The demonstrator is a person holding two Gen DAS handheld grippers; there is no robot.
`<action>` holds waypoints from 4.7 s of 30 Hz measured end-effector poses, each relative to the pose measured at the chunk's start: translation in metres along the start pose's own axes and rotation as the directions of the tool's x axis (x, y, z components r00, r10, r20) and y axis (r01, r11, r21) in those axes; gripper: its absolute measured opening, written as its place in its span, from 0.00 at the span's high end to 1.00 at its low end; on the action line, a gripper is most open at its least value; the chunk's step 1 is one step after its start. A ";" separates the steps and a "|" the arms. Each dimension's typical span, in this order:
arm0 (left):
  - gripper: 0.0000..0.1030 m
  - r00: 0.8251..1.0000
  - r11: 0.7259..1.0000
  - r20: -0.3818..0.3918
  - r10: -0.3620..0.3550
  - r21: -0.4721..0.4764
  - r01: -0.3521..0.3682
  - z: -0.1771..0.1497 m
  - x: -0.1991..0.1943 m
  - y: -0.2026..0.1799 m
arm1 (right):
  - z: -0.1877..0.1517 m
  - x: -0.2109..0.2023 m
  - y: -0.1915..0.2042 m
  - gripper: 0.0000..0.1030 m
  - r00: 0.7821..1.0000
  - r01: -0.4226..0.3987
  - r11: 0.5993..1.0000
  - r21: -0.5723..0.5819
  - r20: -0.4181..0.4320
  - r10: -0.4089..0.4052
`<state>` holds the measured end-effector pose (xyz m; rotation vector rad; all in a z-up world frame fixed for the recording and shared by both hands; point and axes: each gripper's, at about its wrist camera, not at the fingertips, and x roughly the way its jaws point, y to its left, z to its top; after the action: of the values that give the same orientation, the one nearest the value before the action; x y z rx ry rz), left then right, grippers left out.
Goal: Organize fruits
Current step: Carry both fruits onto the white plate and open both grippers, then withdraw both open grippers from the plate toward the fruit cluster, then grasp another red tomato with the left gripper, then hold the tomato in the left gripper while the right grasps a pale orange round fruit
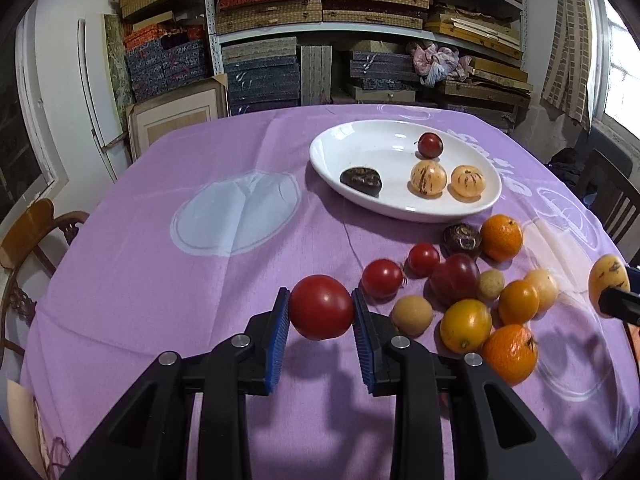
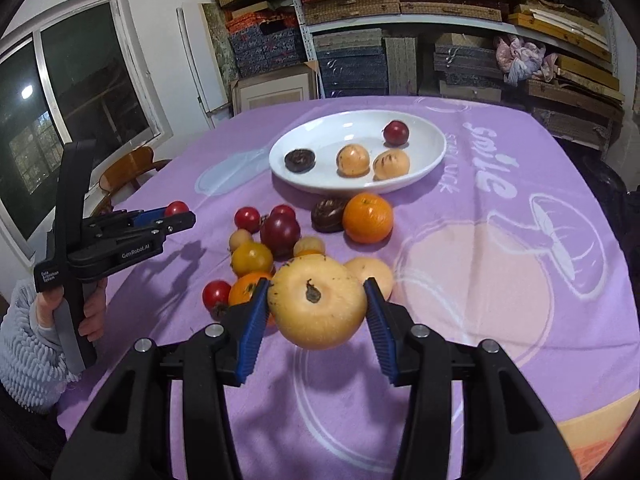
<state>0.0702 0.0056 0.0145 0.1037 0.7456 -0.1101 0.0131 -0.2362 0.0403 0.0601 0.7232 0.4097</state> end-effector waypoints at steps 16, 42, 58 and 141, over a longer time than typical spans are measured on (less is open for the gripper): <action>0.70 0.997 0.999 -0.057 -0.049 -0.003 0.049 0.095 0.088 -0.043 | 0.106 0.106 -0.033 0.55 0.989 0.150 0.989 0.016 -0.011 -0.150; 0.24 0.999 0.999 0.033 0.014 0.050 -0.016 0.061 0.040 -0.047 | 0.050 0.028 -0.048 0.08 0.980 0.127 0.978 0.166 0.131 -0.149; 0.12 1.000 0.998 -0.018 -0.013 0.068 0.014 -0.031 -0.011 -0.049 | -0.036 -0.023 -0.060 0.04 0.966 0.120 0.941 0.316 0.181 -0.184; 0.66 0.972 0.978 -0.113 -0.206 -0.039 0.203 -0.052 0.015 -0.025 | -0.017 0.092 -0.010 0.51 0.966 0.187 0.973 -0.133 -0.157 -0.207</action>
<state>0.0430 -0.0129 -0.0347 0.0072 0.8728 -0.2926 0.0671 -0.2113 -0.0323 -0.1592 0.8630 0.2669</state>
